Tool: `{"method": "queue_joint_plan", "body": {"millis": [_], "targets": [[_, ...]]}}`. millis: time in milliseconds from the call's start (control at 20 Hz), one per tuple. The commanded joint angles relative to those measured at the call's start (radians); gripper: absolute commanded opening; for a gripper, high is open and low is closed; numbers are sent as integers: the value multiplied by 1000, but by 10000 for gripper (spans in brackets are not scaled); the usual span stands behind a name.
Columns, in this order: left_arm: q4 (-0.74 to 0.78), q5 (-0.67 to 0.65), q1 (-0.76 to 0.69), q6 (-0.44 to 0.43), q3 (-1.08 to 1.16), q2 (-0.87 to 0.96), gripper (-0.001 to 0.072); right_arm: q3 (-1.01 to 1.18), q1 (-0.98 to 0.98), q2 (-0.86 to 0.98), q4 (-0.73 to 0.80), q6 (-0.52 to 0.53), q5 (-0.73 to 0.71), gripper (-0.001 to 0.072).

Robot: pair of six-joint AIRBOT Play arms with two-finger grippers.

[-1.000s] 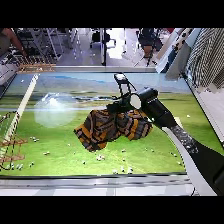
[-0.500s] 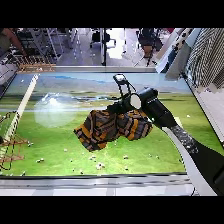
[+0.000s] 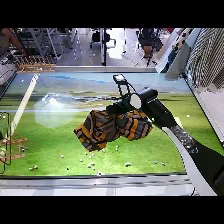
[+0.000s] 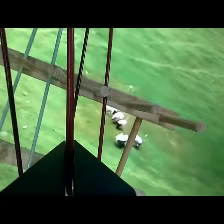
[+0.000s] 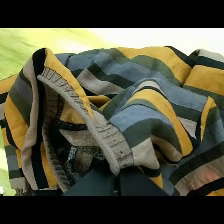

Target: Fold the clothes and pants, and hang the long-sleeved shirts on hangers.

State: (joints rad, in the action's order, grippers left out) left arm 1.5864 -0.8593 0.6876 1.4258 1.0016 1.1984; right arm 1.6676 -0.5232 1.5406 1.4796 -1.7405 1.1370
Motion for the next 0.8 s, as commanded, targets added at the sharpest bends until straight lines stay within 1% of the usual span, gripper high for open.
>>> {"method": "queue_joint_plan", "body": {"millis": [0, 100, 150, 200, 250, 300, 350, 400, 450, 500, 550, 600, 650, 750], "targets": [[-3, 3, -1, -1, 50, -70, 13, 0, -1, 0, -6, 0, 1, 19], [-67, 3, -2, -2, 107, -126, 13, 0, -1, 0, -6, 0, 0, 19], [-143, 3, -2, -10, 140, -153, 13, 0, -1, 0, -5, 0, 0, 19], [-272, 4, -2, -77, 169, -175, 13, 0, -1, 0, -2, 0, 0, 19], [-491, -3, -2, -238, 193, -195, 12, 0, -1, 0, 15, 0, 0, 19], [-748, -51, -2, -434, 206, -202, 12, 3, -1, 0, 42, 1, 0, 19], [-1020, -154, -3, -625, 207, -196, 12, 3, -1, -5, 63, 0, -5, 18], [-1204, -277, -14, -734, 207, -174, 12, 3, 0, -11, 81, 0, -11, 18], [-1308, -403, -37, -822, 207, -141, 12, 4, 2, -18, 96, 0, -13, 18], [-1317, -500, -69, -892, 207, -107, 12, 5, 2, -23, 104, 0, -12, 18], [-1286, -602, -104, -974, 206, -68, 12, 5, 2, -27, 113, 0, -12, 18], [-1254, -686, -140, -1028, 206, -29, 12, 5, 2, -32, 116, 0, -11, 18], [-1234, -755, -176, -1065, 206, 13, 12, 5, 2, -34, 123, 0, -11, 18], [-1241, -827, -233, -1075, 206, 79, 12, 5, 2, -37, 135, -2, -11, 18]]}}
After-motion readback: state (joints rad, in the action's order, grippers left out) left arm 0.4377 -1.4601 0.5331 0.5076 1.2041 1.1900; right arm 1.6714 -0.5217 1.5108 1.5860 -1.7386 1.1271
